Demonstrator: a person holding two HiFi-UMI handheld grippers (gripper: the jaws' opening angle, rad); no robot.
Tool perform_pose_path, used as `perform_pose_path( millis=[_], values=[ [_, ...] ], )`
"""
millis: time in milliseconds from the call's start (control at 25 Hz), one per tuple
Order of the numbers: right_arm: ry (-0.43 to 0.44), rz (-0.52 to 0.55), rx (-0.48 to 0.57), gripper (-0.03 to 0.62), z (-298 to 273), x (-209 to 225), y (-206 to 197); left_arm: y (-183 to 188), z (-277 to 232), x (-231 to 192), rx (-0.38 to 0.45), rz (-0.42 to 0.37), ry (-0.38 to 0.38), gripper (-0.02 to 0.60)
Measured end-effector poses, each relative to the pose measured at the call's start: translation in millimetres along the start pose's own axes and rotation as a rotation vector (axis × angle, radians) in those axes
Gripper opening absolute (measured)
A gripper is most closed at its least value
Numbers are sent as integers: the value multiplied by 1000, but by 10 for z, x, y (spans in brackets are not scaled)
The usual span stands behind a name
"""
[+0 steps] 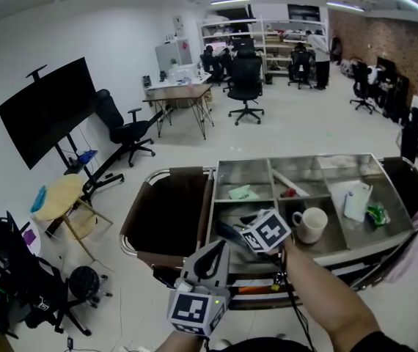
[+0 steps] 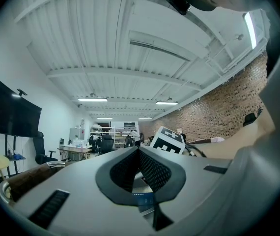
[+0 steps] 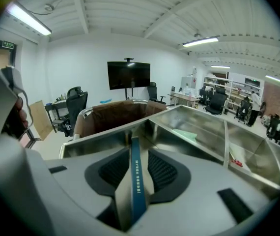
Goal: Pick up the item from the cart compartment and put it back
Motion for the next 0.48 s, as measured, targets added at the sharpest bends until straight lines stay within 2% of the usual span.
perform_pose_path(
  millis=[80,120,240,480],
  values=[
    [-18,7,32,94,71,-3,32,-6,-20,15,-4,-2,-2,0],
    [-30,7,48,18,108,-1,42,-8,-30,20,-6,-2,-2,0],
    [-47,-17,113,18,225,7,62,-29,-60,29,-13,2,-5,0],
    [-7,-102,311,18,661,-4,175,-19,-106,82,-18,-2,-18,0]
  ],
)
Point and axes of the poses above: the fingertips, and each gripper's own axes: z backward along the fingers, x to its right, y out of its top, the point moved 6 cm from there along z, backward along the fingers, and after that the axes turned 1 degree about -x, right-handed, at the moved point
